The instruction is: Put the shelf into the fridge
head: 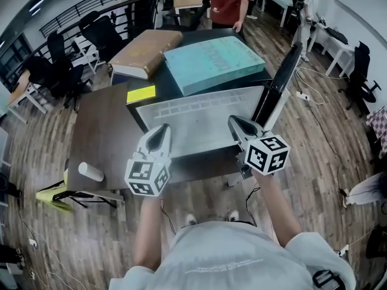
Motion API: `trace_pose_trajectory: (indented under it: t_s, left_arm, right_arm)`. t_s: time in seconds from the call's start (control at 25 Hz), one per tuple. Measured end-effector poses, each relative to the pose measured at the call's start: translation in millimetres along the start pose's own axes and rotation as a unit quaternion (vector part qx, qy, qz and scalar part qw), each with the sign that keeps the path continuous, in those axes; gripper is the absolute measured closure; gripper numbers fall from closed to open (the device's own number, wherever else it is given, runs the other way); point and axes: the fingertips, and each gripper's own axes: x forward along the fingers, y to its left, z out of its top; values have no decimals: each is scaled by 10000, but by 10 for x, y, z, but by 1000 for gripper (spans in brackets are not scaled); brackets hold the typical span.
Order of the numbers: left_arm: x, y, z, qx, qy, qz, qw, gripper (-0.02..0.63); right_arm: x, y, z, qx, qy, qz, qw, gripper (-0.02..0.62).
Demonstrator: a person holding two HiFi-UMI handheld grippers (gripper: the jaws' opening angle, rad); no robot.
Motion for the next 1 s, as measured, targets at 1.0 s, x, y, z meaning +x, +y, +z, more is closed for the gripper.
trace_pose_trajectory:
  t_s: [1.0]
  left_arm:
    - [-457,-424,811,1278,-567,-286,9898,580]
  right_arm:
    - [-457,772,608,-2160,-301,609,9740,580]
